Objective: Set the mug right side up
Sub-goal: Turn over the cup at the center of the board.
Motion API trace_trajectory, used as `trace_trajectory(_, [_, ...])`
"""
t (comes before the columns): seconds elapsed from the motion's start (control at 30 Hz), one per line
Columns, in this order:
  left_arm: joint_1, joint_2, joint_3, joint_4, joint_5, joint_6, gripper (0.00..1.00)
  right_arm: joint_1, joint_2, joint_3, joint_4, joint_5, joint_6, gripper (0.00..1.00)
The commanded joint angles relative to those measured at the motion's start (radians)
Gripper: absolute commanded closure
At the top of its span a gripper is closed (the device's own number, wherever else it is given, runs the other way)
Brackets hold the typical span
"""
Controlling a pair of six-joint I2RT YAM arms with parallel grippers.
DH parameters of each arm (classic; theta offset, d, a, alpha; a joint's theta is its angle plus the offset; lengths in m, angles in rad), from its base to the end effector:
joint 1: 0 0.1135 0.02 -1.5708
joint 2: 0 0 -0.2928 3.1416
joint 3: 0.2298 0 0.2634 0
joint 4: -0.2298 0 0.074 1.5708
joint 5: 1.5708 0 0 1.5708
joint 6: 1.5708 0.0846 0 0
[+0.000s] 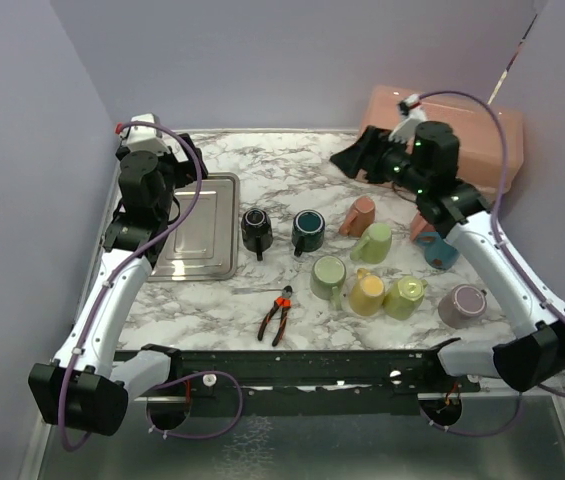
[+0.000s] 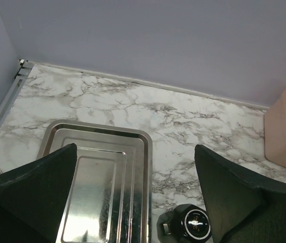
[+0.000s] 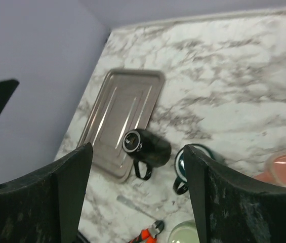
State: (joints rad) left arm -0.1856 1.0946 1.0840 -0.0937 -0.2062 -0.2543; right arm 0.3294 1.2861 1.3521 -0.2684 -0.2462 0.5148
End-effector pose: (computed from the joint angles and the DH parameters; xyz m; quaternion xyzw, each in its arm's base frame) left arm 0.2969 -0.0381 0.4147 -0.0942 0.7363 -0.0706 0.6664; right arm 0.3175 0.1303 0.4399 -0.0061 0.7729 0.3438 0.5332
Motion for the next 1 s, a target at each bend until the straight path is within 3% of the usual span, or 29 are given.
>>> trace_trajectory(0.0, [-0.005,-0.052,-0.009,0.012,0.023,-0.018,0.01,0.179,0.079,0.002,-0.066,0.145,-0.016,0.23])
trace_trajectory(0.23, [-0.006,-0.099,-0.009,-0.03,-0.077,-0.051,0.01,0.467,0.303,0.062,-0.112,0.394,-0.081,0.25])
trace_trajectory(0.37, [-0.016,-0.118,0.007,-0.06,-0.146,-0.068,0.01,0.572,0.424,0.087,-0.106,0.452,-0.092,0.24])
trace_trajectory(0.5, [-0.03,-0.132,0.02,-0.08,-0.208,-0.07,0.01,0.598,0.546,0.152,-0.115,0.414,-0.1,0.29])
trace_trajectory(0.67, [-0.042,-0.149,0.025,-0.104,-0.239,-0.077,0.01,0.599,0.728,0.37,-0.318,0.475,-0.053,0.31])
trace_trajectory(0.83, [-0.047,-0.153,0.015,-0.107,-0.249,-0.093,0.01,0.599,0.804,0.393,-0.281,0.51,-0.057,0.34])
trace_trajectory(0.97, [-0.052,-0.155,0.013,-0.113,-0.273,-0.092,0.01,0.599,0.867,0.467,-0.368,0.559,-0.012,0.42])
